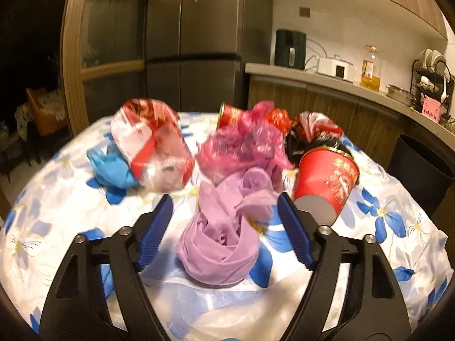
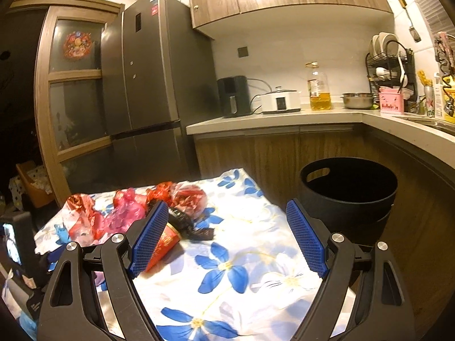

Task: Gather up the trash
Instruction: 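Grasp the purple plastic bag with the left tool while the right tool grasps the red cup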

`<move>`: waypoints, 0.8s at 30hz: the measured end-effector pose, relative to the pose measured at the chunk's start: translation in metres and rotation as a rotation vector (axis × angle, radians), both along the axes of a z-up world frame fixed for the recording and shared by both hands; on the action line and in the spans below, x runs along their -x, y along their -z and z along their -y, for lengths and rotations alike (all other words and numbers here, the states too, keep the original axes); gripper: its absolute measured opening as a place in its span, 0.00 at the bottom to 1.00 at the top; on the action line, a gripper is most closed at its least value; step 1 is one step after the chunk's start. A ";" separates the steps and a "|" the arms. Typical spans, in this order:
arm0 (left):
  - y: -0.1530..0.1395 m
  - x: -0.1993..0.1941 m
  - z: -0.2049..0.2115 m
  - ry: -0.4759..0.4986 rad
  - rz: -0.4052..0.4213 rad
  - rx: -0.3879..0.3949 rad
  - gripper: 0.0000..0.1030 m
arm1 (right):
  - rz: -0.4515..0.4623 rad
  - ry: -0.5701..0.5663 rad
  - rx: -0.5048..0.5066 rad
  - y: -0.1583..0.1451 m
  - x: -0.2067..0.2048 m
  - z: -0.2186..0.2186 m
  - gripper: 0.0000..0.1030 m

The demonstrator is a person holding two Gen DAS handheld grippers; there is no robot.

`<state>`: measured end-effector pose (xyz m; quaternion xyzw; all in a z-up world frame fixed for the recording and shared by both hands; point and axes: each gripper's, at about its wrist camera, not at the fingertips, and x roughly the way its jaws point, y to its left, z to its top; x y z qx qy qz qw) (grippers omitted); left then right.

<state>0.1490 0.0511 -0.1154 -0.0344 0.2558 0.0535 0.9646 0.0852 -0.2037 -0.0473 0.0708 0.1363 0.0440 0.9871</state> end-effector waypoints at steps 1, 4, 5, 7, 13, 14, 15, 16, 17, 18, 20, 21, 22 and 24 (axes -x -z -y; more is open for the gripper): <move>0.003 -0.003 -0.002 0.009 -0.021 0.010 0.58 | -0.006 -0.008 0.005 0.002 -0.002 -0.005 0.80; 0.012 -0.010 -0.004 0.037 -0.078 0.034 0.42 | -0.017 -0.029 0.013 0.007 -0.006 -0.018 0.80; 0.013 -0.012 -0.004 0.045 -0.089 0.042 0.36 | -0.022 -0.039 0.016 0.010 -0.008 -0.023 0.80; 0.018 -0.016 -0.007 0.057 -0.118 0.061 0.25 | -0.033 -0.057 0.020 0.014 -0.012 -0.033 0.80; 0.020 -0.013 -0.011 0.094 -0.104 0.100 0.06 | -0.079 -0.111 0.032 0.036 -0.031 -0.067 0.80; 0.018 -0.011 -0.012 0.092 -0.092 0.102 0.05 | -0.084 -0.115 0.029 0.038 -0.033 -0.069 0.80; 0.015 -0.007 -0.013 0.088 -0.072 0.105 0.05 | -0.092 -0.120 0.023 0.040 -0.037 -0.073 0.81; 0.010 -0.001 -0.016 0.078 -0.044 0.108 0.05 | -0.098 -0.121 0.016 0.043 -0.041 -0.077 0.84; 0.006 0.002 -0.018 0.068 -0.025 0.107 0.05 | -0.101 -0.120 0.010 0.044 -0.045 -0.080 0.84; 0.002 0.007 -0.021 0.053 0.000 0.101 0.04 | -0.106 -0.119 0.003 0.046 -0.048 -0.082 0.85; -0.006 0.015 -0.026 0.027 0.035 0.088 0.04 | -0.127 -0.116 -0.010 0.051 -0.058 -0.088 0.85; -0.011 0.019 -0.030 0.007 0.061 0.078 0.04 | -0.144 -0.113 -0.018 0.054 -0.064 -0.090 0.85; -0.014 0.022 -0.033 -0.008 0.077 0.072 0.04 | -0.163 -0.109 -0.028 0.057 -0.070 -0.093 0.85; -0.019 0.025 -0.038 -0.024 0.095 0.069 0.04 | -0.184 -0.104 -0.042 0.061 -0.077 -0.097 0.86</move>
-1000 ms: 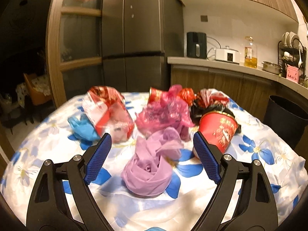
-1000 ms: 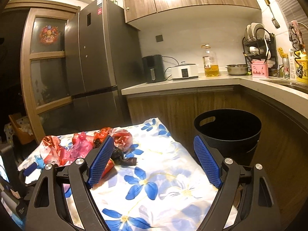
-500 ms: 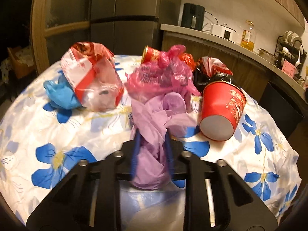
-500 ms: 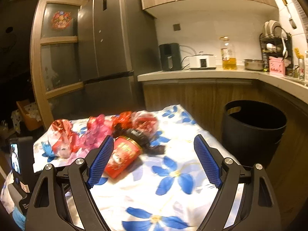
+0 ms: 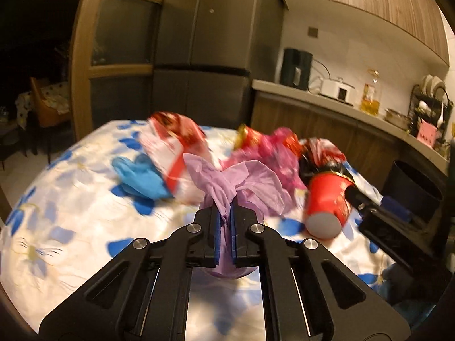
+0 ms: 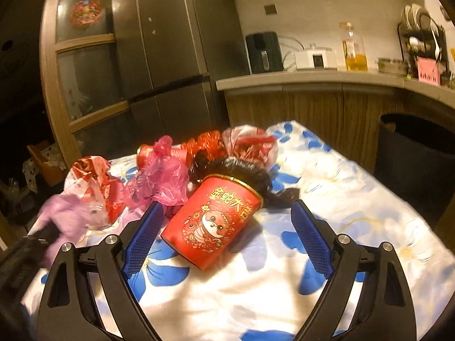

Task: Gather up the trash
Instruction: 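Grasp the purple plastic bag with the left tool while the right tool grasps the red cup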

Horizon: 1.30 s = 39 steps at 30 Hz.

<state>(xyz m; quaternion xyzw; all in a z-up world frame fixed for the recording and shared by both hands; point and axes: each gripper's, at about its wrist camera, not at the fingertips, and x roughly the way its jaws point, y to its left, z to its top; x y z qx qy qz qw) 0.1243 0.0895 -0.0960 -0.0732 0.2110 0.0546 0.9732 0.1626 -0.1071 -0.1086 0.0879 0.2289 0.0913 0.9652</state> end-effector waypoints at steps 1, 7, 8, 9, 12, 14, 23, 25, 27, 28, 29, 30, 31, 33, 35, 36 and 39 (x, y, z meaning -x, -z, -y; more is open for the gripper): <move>-0.002 0.001 -0.002 -0.009 0.007 -0.002 0.04 | -0.006 0.000 -0.004 0.002 -0.002 -0.001 0.86; -0.003 0.003 -0.007 -0.018 0.016 0.001 0.04 | -0.058 0.014 -0.030 0.010 -0.020 -0.009 0.85; -0.003 0.003 -0.007 -0.015 0.014 0.000 0.04 | -0.065 0.017 -0.036 0.011 -0.022 -0.009 0.85; -0.003 0.004 -0.007 -0.012 0.013 -0.001 0.04 | -0.072 0.018 -0.043 0.012 -0.023 -0.008 0.85; -0.002 0.004 -0.006 -0.002 0.008 -0.003 0.04 | -0.098 0.012 -0.054 0.016 -0.028 -0.008 0.75; -0.001 0.003 -0.005 0.002 0.006 -0.004 0.04 | -0.106 0.003 -0.061 0.017 -0.030 -0.008 0.71; -0.004 0.007 -0.003 0.003 0.015 -0.010 0.04 | -0.071 -0.017 -0.052 0.011 -0.017 -0.004 0.46; -0.006 0.007 0.000 0.006 0.018 -0.013 0.04 | -0.065 -0.021 -0.052 0.008 -0.012 0.000 0.42; -0.007 0.009 0.003 0.012 0.018 -0.013 0.04 | -0.065 -0.027 -0.053 0.007 -0.007 0.004 0.40; -0.007 0.009 0.004 0.014 0.018 -0.013 0.04 | -0.063 -0.030 -0.052 0.006 -0.004 0.007 0.39; -0.008 0.009 0.005 0.016 0.018 -0.014 0.04 | -0.061 -0.032 -0.050 0.006 -0.002 0.008 0.38; -0.009 0.010 0.007 0.017 0.019 -0.014 0.04 | -0.059 -0.037 -0.051 0.005 0.001 0.010 0.37; -0.010 0.011 0.009 0.020 0.021 -0.015 0.04 | -0.057 -0.042 -0.052 0.005 0.004 0.012 0.35; -0.013 0.013 0.013 0.026 0.024 -0.018 0.04 | -0.048 -0.051 -0.049 0.002 0.010 0.016 0.34; -0.015 0.016 0.018 0.029 0.028 -0.024 0.04 | -0.045 -0.059 -0.057 0.000 0.016 0.021 0.33; -0.016 0.016 0.020 0.031 0.029 -0.026 0.04 | -0.044 -0.063 -0.062 -0.001 0.018 0.023 0.32; -0.019 0.020 0.028 0.040 0.034 -0.035 0.04 | -0.032 -0.072 -0.062 -0.004 0.026 0.029 0.31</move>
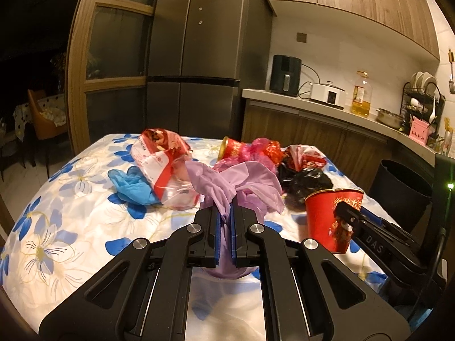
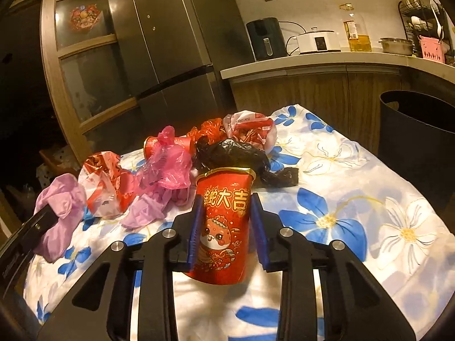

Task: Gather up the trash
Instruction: 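Grasp the purple plastic bag with the left tool while the right tool grasps the red cup, then lift and carry the purple bag and red cup over the black bin with both tools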

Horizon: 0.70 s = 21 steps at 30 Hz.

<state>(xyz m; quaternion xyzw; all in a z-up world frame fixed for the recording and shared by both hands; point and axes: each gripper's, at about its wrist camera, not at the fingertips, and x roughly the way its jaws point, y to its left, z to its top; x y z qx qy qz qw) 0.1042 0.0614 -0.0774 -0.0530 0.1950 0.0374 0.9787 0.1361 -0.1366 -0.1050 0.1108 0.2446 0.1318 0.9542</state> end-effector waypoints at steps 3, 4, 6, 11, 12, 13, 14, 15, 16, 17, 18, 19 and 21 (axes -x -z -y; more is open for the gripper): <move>-0.004 0.003 0.007 0.008 0.005 -0.009 0.04 | 0.008 -0.003 -0.003 -0.003 0.006 0.007 0.29; -0.005 0.004 0.010 0.013 0.007 -0.012 0.04 | 0.009 -0.002 -0.005 -0.003 0.008 0.010 0.29; -0.008 0.005 0.015 0.020 0.011 -0.017 0.04 | 0.012 0.004 -0.010 -0.004 0.011 0.016 0.28; -0.009 0.007 0.025 0.041 0.011 -0.023 0.04 | 0.030 0.014 -0.018 -0.009 0.018 0.029 0.28; -0.009 0.007 0.026 0.045 0.009 -0.022 0.04 | 0.034 0.016 -0.019 -0.010 0.020 0.030 0.28; -0.010 0.007 0.029 0.050 0.008 -0.021 0.04 | 0.037 0.019 -0.021 -0.011 0.021 0.033 0.28; -0.010 0.006 0.030 0.054 0.008 -0.022 0.04 | 0.039 0.021 -0.024 -0.012 0.022 0.035 0.28; -0.010 0.006 0.032 0.059 0.009 -0.024 0.04 | 0.041 0.024 -0.025 -0.012 0.022 0.038 0.28; -0.011 0.006 0.035 0.061 0.010 -0.026 0.04 | 0.044 0.027 -0.027 -0.013 0.024 0.040 0.28; -0.012 0.006 0.037 0.066 0.011 -0.028 0.04 | 0.047 0.030 -0.028 -0.014 0.024 0.042 0.28; -0.012 0.005 0.039 0.070 0.012 -0.030 0.04 | 0.050 0.033 -0.029 -0.015 0.025 0.045 0.28; -0.013 0.005 0.042 0.076 0.014 -0.032 0.04 | 0.055 0.038 -0.031 -0.017 0.026 0.048 0.28; -0.015 0.002 0.048 0.088 0.017 -0.037 0.04 | 0.064 0.043 -0.031 -0.020 0.028 0.054 0.28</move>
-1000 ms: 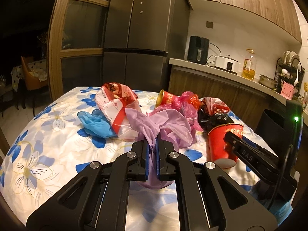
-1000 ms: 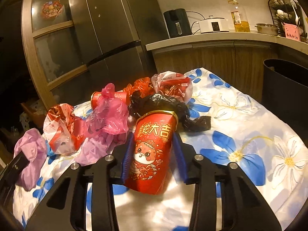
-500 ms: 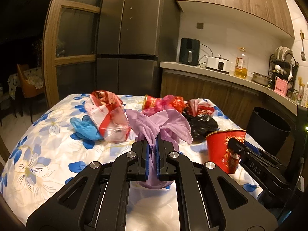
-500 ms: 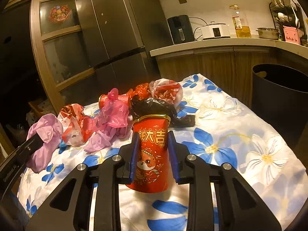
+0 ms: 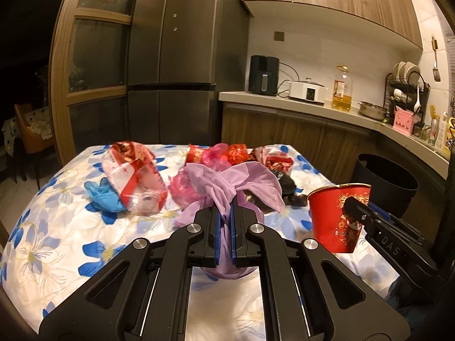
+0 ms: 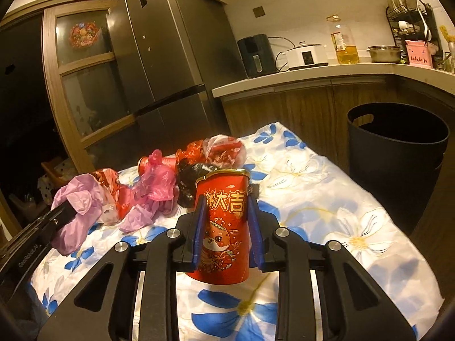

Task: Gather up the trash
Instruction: 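Lift and carry the purple bag and red cup over the black bin with both tools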

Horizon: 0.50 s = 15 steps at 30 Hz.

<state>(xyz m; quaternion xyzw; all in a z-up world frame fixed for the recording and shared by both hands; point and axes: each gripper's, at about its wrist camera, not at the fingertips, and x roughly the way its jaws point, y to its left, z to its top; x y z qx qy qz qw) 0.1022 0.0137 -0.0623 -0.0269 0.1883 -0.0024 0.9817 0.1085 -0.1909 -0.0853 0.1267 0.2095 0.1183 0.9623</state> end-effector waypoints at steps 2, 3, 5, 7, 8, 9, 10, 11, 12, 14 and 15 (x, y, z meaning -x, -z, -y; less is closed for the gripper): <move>-0.002 -0.002 0.005 0.010 0.005 -0.001 0.04 | 0.014 0.008 0.001 -0.004 0.002 0.006 0.28; -0.004 -0.004 0.008 0.018 0.007 -0.002 0.04 | 0.022 0.015 0.001 -0.006 0.003 0.010 0.28; -0.006 -0.007 0.014 0.029 0.012 -0.005 0.04 | 0.035 0.030 0.002 -0.010 0.004 0.017 0.28; -0.009 -0.011 0.020 0.043 0.018 -0.005 0.04 | 0.047 0.045 0.000 -0.015 0.004 0.025 0.28; -0.011 -0.013 0.023 0.049 0.020 -0.003 0.04 | 0.054 0.054 0.002 -0.017 0.005 0.029 0.28; -0.013 -0.016 0.027 0.056 0.021 0.000 0.04 | 0.062 0.062 0.004 -0.020 0.005 0.033 0.28; -0.015 -0.019 0.032 0.068 0.023 0.004 0.04 | 0.070 0.072 0.005 -0.023 0.005 0.038 0.28; -0.018 -0.023 0.037 0.076 0.025 0.003 0.04 | 0.077 0.080 0.005 -0.025 0.006 0.042 0.28; -0.019 -0.025 0.042 0.083 0.028 0.000 0.04 | 0.086 0.094 0.007 -0.028 0.006 0.047 0.28; -0.022 -0.030 0.055 0.107 0.036 -0.010 0.04 | 0.101 0.119 0.011 -0.033 0.005 0.058 0.28; -0.025 -0.033 0.064 0.124 0.043 -0.014 0.04 | 0.109 0.133 0.014 -0.036 0.005 0.063 0.28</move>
